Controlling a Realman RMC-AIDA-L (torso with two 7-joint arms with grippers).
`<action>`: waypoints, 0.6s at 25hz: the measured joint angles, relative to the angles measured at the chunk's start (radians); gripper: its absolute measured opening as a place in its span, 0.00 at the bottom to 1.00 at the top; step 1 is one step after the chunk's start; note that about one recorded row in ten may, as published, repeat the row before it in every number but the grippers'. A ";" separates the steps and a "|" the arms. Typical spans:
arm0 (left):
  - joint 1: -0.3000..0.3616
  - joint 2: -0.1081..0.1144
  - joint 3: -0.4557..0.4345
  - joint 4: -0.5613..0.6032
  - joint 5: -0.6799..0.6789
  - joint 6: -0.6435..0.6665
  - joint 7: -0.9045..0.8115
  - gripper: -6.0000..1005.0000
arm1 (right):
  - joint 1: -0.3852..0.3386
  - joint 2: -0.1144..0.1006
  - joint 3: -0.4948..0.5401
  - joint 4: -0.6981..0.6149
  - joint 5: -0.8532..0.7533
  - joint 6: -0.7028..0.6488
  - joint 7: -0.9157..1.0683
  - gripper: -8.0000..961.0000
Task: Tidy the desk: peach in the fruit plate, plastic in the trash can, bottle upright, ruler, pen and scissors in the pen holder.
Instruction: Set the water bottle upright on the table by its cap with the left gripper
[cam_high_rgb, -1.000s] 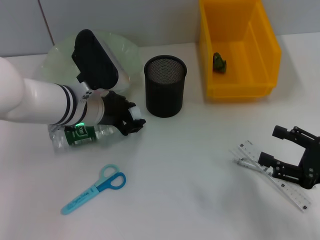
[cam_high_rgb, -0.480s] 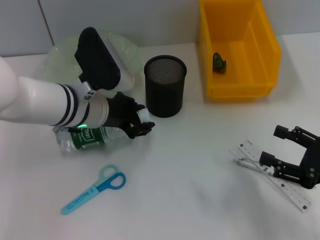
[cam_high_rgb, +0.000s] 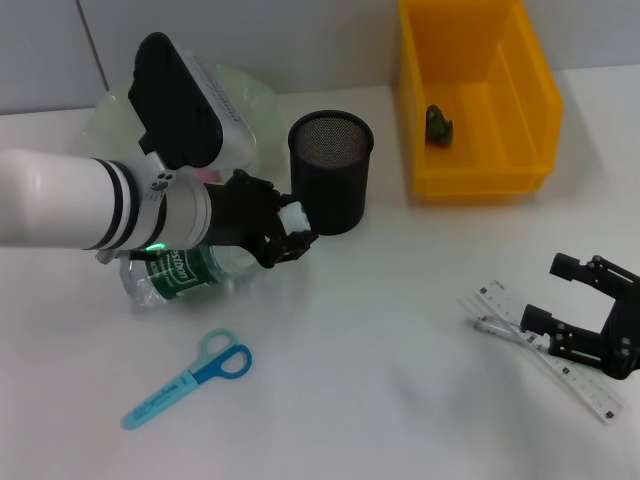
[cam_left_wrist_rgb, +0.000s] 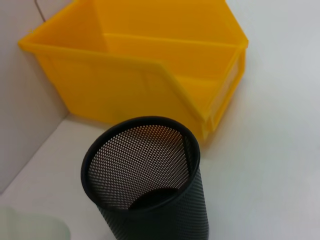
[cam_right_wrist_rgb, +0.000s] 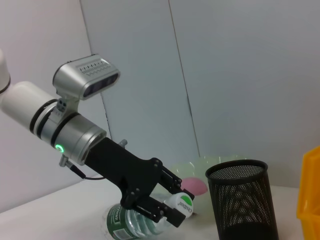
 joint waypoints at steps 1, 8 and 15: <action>0.004 0.000 -0.001 0.005 0.000 0.000 0.000 0.47 | 0.000 0.000 0.000 0.000 0.000 0.000 0.003 0.87; 0.041 0.000 -0.009 0.063 -0.001 0.002 -0.003 0.47 | 0.005 -0.001 0.000 0.000 0.000 0.000 0.008 0.87; 0.069 0.001 -0.010 0.116 -0.001 0.002 -0.020 0.47 | 0.006 0.001 0.000 0.000 0.000 0.000 0.009 0.87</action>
